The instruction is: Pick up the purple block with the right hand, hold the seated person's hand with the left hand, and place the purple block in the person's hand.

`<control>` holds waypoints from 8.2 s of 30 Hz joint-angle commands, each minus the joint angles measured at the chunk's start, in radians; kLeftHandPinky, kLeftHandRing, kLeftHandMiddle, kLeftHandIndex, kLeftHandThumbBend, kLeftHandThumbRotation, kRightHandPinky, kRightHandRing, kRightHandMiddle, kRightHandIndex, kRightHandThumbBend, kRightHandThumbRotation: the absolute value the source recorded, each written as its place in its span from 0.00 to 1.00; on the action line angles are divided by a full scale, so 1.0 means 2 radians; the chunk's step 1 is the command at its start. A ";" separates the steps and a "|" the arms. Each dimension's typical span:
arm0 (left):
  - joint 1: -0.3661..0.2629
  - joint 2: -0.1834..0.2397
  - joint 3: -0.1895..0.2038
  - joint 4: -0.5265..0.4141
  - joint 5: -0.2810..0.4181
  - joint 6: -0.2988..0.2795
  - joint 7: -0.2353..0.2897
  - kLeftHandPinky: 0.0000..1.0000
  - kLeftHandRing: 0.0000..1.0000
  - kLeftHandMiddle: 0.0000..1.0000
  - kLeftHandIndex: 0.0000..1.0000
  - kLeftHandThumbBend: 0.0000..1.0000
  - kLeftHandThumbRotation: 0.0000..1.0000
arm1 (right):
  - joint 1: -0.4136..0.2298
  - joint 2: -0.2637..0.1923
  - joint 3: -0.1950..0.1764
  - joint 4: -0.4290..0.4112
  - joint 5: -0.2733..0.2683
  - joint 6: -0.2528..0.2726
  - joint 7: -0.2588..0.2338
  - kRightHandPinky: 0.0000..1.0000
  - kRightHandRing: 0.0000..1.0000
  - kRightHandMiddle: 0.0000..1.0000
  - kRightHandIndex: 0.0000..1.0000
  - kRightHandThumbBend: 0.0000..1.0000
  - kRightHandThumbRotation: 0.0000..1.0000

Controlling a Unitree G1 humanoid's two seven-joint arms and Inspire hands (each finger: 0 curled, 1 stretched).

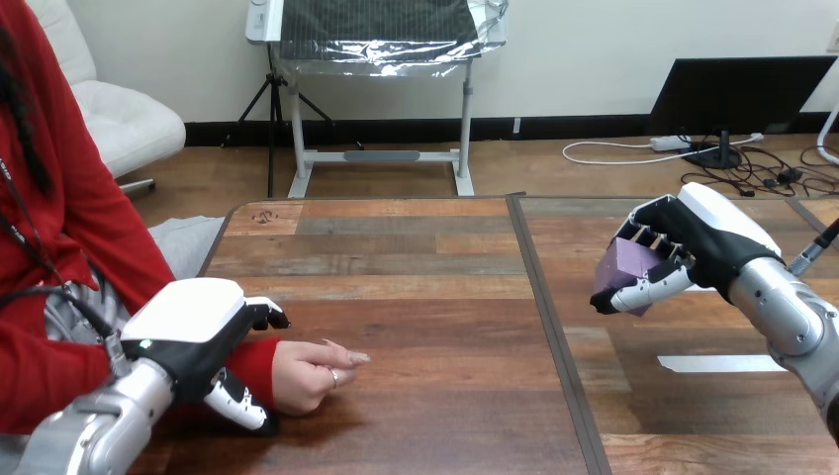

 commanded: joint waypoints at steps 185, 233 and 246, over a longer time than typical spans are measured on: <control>-0.112 0.019 0.052 -0.182 -0.176 0.108 -0.111 0.22 0.28 0.36 0.37 0.80 0.00 | -0.030 0.026 -0.015 -0.035 0.032 -0.009 0.017 0.41 0.43 0.48 0.50 0.76 0.00; -0.149 -0.056 0.028 -0.133 -0.172 0.092 -0.066 0.20 0.26 0.34 0.36 0.75 0.00 | -0.030 0.059 -0.020 -0.080 0.052 -0.032 0.036 0.39 0.41 0.46 0.47 0.77 0.00; -0.171 -0.077 0.016 -0.112 -0.173 0.090 -0.061 0.20 0.27 0.34 0.36 0.74 0.00 | -0.029 0.072 -0.024 -0.102 0.061 -0.031 0.045 0.39 0.40 0.45 0.46 0.76 0.00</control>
